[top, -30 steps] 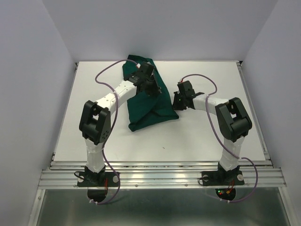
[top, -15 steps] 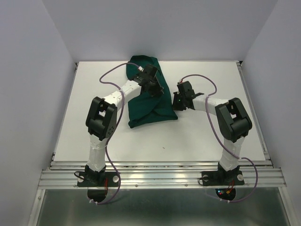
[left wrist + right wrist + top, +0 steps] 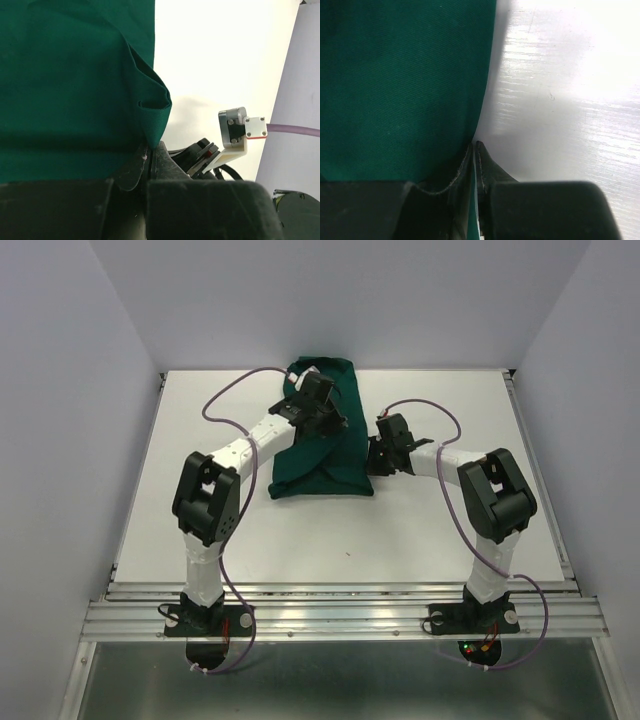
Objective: Prepare the surgical pack
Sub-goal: Pack the surgical kit at the center of the board.
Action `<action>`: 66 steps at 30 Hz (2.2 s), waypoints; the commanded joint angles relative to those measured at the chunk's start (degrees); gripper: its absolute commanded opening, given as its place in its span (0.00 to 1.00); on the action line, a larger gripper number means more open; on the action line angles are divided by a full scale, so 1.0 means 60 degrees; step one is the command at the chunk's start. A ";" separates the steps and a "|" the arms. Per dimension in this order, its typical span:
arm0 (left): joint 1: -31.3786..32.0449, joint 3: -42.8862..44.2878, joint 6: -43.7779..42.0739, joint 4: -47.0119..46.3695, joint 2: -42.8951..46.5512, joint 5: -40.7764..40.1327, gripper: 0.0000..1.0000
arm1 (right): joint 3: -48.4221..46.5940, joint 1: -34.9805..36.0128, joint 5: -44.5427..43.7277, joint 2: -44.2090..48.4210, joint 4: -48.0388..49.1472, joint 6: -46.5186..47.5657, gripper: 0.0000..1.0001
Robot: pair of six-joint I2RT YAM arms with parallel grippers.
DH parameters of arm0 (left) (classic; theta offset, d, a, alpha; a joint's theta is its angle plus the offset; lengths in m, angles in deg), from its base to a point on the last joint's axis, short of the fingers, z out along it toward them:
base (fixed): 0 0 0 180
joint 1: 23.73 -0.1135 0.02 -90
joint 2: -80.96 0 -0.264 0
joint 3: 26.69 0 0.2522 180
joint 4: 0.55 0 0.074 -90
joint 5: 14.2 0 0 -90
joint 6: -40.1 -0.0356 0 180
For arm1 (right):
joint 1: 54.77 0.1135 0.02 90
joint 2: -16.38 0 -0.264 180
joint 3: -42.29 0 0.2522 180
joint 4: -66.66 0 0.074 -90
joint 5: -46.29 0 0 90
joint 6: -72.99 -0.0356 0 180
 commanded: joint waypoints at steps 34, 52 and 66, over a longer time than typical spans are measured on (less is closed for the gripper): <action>-0.1233 -0.1647 -0.2816 0.1116 0.3539 0.0586 0.56 | -0.1082 -0.0615 0.0872 0.2272 -0.1818 -0.0670 0.71; -0.2496 -0.5535 -0.3871 0.1042 0.5300 0.0606 0.68 | -0.2622 -0.1144 0.2486 -0.0205 -0.0735 -0.2385 0.51; -0.2510 -0.6546 -0.3783 0.0326 0.5096 0.0604 0.36 | -0.2504 -0.1144 0.2311 -0.0249 -0.0280 -0.2459 0.01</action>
